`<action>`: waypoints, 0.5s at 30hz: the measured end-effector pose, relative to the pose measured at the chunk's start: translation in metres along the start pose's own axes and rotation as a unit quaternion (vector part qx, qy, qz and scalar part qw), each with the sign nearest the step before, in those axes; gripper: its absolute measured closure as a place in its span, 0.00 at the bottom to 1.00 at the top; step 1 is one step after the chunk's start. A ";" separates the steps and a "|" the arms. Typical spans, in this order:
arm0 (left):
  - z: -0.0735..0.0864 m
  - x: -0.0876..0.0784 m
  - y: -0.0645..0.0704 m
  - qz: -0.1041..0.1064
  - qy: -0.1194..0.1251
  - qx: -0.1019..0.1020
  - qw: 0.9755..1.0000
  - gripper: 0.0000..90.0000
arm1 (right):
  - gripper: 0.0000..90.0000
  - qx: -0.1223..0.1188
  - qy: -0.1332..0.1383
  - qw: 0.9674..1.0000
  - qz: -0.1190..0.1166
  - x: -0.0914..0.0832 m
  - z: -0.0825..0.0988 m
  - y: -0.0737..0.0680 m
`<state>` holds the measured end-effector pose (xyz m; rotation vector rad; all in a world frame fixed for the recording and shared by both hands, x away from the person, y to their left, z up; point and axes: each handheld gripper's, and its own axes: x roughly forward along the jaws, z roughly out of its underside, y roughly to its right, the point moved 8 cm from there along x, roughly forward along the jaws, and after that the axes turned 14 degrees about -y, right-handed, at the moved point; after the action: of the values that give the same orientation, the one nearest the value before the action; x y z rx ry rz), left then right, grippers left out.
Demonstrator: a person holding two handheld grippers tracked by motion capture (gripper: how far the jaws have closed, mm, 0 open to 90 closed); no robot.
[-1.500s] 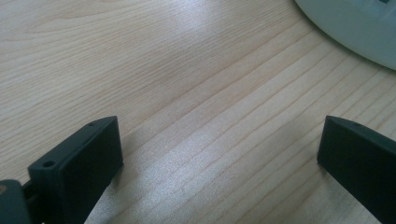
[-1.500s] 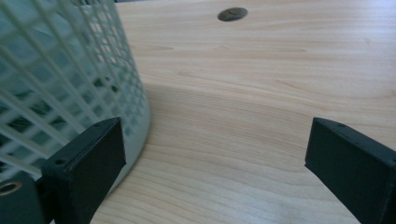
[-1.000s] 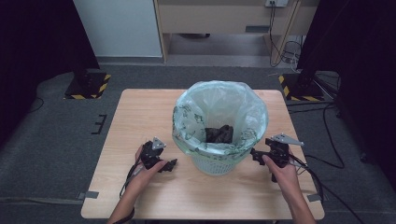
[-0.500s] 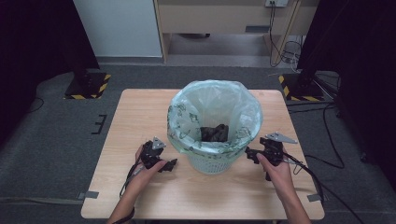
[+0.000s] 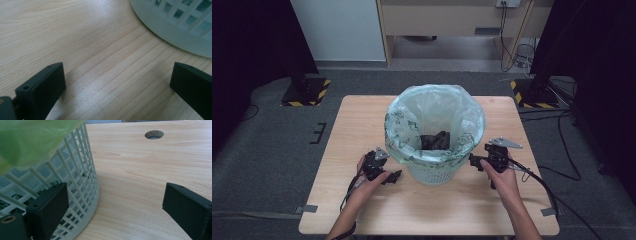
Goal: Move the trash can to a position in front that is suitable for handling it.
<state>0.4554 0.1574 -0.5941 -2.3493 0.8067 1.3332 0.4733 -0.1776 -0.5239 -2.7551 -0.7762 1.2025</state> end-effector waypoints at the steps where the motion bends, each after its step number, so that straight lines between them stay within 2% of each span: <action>1: 0.000 0.000 0.000 0.000 0.000 0.000 1.000 0.00 | 0.08 0.000 -0.001 1.000 0.000 0.001 0.000 0.000; 6: 0.000 -0.001 0.000 0.001 -0.001 0.000 1.000 0.01 | 0.08 -0.002 -0.002 1.000 -0.001 0.003 -0.001 0.000; 10: 0.002 -0.006 -0.004 -0.001 -0.007 -0.004 1.000 0.03 | 0.07 -0.002 -0.002 1.000 0.000 -0.002 -0.003 0.006; 11: 0.000 -0.011 -0.006 -0.002 0.000 -0.008 1.000 0.03 | 0.07 -0.003 -0.002 1.000 0.002 -0.007 -0.004 0.013; 12: 0.000 -0.011 -0.006 -0.002 0.000 -0.008 1.000 0.03 | 0.07 -0.003 -0.002 1.000 0.002 -0.007 -0.004 0.013; 13: -0.003 -0.020 -0.007 0.001 0.013 -0.014 1.000 0.03 | 0.08 0.002 0.001 1.000 0.000 -0.012 -0.006 0.019; 15: -0.005 -0.024 -0.009 0.001 0.020 -0.018 1.000 0.04 | 0.10 0.004 0.002 1.000 -0.005 -0.015 -0.007 0.021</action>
<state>0.4543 0.1692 -0.5713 -2.4120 0.8020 1.3157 0.4782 -0.2022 -0.5135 -2.7426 -0.7809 1.1952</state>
